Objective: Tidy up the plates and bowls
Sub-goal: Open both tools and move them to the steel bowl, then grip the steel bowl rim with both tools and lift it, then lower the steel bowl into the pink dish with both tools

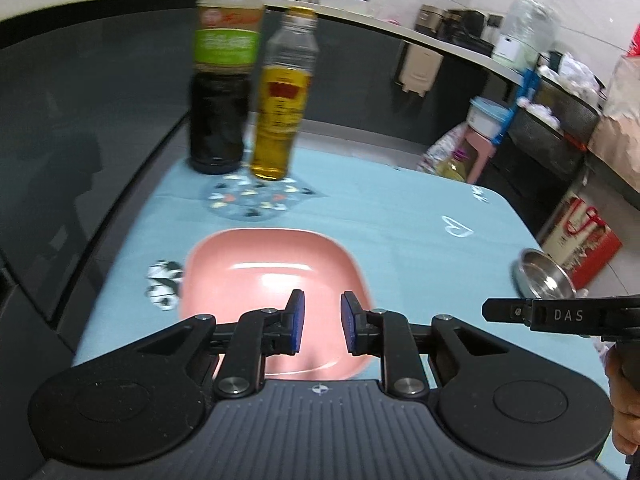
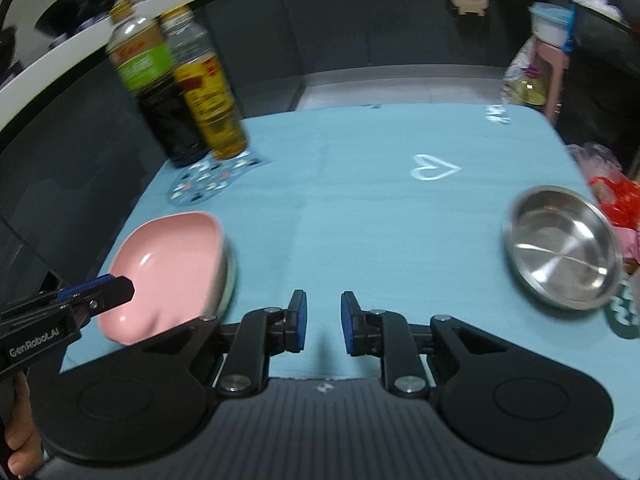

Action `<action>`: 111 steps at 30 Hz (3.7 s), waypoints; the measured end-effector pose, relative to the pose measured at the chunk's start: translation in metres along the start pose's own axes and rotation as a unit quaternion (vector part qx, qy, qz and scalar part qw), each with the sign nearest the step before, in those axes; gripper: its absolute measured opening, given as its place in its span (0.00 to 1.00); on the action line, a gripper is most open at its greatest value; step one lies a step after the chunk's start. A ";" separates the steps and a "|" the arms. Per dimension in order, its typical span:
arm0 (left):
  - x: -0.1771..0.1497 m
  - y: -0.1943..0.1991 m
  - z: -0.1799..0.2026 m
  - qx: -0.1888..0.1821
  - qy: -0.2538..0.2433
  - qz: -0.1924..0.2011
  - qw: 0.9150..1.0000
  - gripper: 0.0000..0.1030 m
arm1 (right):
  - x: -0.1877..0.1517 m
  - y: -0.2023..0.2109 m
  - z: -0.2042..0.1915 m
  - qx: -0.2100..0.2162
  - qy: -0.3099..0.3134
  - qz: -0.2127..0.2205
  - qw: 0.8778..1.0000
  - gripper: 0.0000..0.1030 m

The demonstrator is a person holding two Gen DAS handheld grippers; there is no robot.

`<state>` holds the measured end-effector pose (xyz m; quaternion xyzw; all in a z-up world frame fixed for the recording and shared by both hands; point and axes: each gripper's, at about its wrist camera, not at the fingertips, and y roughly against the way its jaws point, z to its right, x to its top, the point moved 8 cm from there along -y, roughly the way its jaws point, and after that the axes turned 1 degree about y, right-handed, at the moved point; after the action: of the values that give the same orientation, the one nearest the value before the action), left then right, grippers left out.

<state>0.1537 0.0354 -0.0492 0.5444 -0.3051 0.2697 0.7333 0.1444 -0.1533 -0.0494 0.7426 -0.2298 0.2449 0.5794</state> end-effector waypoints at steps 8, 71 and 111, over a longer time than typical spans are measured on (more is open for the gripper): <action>0.007 -0.019 0.066 -0.027 -0.033 -0.017 0.999 0.19 | 0.003 0.024 0.070 -0.047 -0.049 0.030 0.997 0.01; 0.000 -0.122 0.232 -0.082 -0.096 -0.081 0.989 0.12 | 0.000 0.032 0.190 -0.064 -0.171 0.060 0.981 0.00; 0.016 0.011 -0.029 0.004 0.041 0.010 0.999 0.12 | 0.016 0.007 -0.063 0.039 0.016 0.029 0.999 0.00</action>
<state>0.1606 0.0671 -0.0368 0.5326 -0.2790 0.3001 0.7406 0.1461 -0.0946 -0.0208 0.7538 -0.2319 0.2823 0.5462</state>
